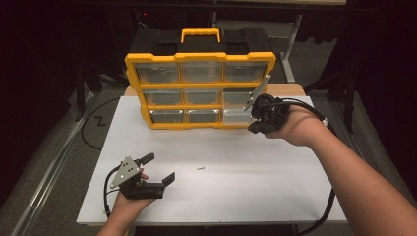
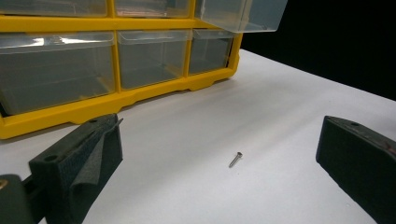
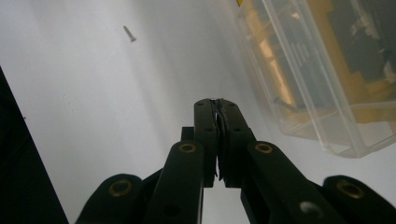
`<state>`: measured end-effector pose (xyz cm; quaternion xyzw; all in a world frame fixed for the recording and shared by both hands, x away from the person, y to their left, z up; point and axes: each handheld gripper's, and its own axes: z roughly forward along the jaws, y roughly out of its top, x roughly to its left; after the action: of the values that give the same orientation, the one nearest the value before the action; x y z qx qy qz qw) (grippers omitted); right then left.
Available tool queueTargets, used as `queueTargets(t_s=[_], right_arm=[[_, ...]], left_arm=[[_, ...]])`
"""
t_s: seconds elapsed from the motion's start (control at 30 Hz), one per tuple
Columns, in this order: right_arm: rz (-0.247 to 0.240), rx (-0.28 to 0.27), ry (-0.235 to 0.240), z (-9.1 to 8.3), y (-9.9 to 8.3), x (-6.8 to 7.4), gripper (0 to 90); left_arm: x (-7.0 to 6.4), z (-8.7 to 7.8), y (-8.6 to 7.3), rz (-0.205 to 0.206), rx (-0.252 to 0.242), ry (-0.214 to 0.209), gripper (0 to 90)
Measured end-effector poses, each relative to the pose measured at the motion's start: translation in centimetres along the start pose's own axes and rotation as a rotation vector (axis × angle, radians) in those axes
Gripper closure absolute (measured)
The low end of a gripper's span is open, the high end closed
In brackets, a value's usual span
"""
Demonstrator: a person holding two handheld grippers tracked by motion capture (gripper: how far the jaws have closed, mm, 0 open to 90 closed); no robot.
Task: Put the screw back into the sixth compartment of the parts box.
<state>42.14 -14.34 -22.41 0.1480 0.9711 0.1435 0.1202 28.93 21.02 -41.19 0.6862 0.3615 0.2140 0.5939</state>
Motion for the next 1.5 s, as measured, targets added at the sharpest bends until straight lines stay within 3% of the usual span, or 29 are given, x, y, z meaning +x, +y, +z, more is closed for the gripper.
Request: queueTargets(t_s=[0.7, 1.5], right_arm=[[0.0, -0.024, -0.039, -1.0, 2.6, -1.7, 89.6], [0.016, -0.021, -0.065, -0.5, 4.5, -3.5, 89.6]], left_arm=[[0.0, -0.1, 0.0, -0.001, -0.007, 0.002, 1.1], [0.1, -0.2, 0.0, -0.002, -0.005, 0.001, 1.1]])
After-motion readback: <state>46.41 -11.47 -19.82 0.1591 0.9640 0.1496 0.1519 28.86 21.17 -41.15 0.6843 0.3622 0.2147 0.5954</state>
